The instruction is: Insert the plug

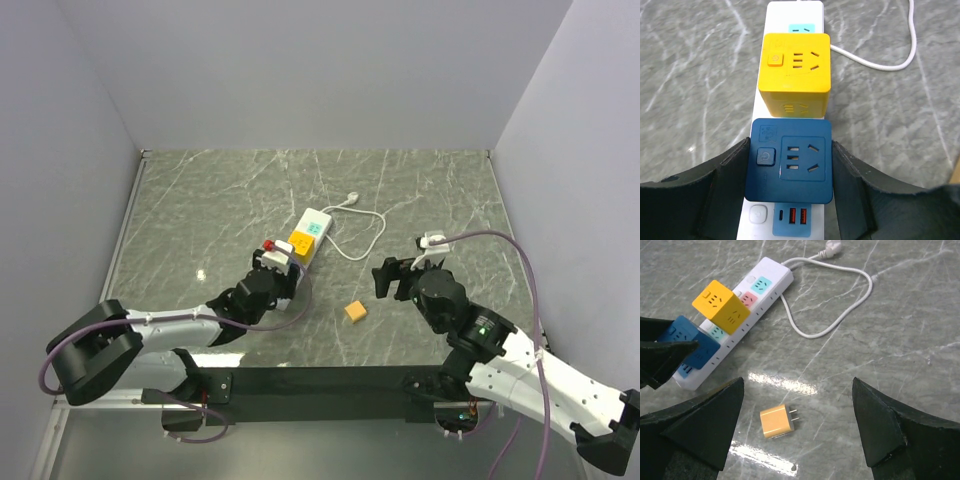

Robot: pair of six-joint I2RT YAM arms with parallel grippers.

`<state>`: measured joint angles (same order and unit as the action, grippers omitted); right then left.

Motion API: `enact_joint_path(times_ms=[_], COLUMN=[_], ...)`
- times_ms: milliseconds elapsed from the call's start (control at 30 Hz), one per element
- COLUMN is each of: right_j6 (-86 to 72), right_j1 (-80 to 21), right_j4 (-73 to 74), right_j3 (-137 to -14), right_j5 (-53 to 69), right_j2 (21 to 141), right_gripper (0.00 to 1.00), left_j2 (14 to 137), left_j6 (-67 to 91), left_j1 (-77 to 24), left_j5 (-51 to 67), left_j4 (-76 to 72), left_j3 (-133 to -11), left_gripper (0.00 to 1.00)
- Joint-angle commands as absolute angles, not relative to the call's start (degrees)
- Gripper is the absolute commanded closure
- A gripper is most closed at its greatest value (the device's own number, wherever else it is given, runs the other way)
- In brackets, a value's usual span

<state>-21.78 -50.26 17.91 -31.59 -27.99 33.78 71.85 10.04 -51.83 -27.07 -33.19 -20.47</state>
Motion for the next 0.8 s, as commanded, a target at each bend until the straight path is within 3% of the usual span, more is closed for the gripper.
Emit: enact_joint_path(times_ms=[0, 67, 167, 200, 233, 267, 467, 767], right_j6=[-23.2, -23.12, -22.85, -22.85, -22.68, -22.59, -21.97, -21.18], right_j1=[-50.01, -50.01, -50.01, -50.01, -50.01, -50.01, -50.01, -50.01], right_j4=[13.8, 13.97, 14.68, 15.11, 15.2, 15.38, 15.21, 14.94], right_j3=[-30.85, -30.5, -29.97, -29.71, -29.62, -29.53, -29.44, -28.83], right_j5=[-28.84, -27.86, -27.95, -27.95, -27.6, -27.51, -26.2, -25.84], right_j2=[32.0, 30.5, 28.92, 28.31, 28.04, 27.86, 27.51, 26.19], right_gripper=[0.05, 0.06, 0.05, 0.06, 0.05, 0.05, 0.05, 0.05], left_j2=[67.6, 63.91, 59.17, 58.28, 57.05, 56.78, 58.27, 69.42], left_j6=[10.37, 10.46, 9.94, 9.67, 9.23, 8.01, 5.19, 1.33], left_j1=[-51.5, -51.5, -51.77, -52.03, -53.16, -54.22, -59.76, -68.63], left_j5=[-32.95, -33.14, -31.12, -31.2, -31.46, -33.81, -39.11, -18.73], left_j4=[-30.51, -29.71, -29.97, -30.06, -29.8, -29.71, -27.78, -33.92], left_j3=[-23.73, -23.73, -23.12, -23.12, -23.29, -23.55, -26.8, -27.32], left_gripper=[0.93, 0.86, 0.51, 0.27, 0.2, 0.03, 0.01, 0.03])
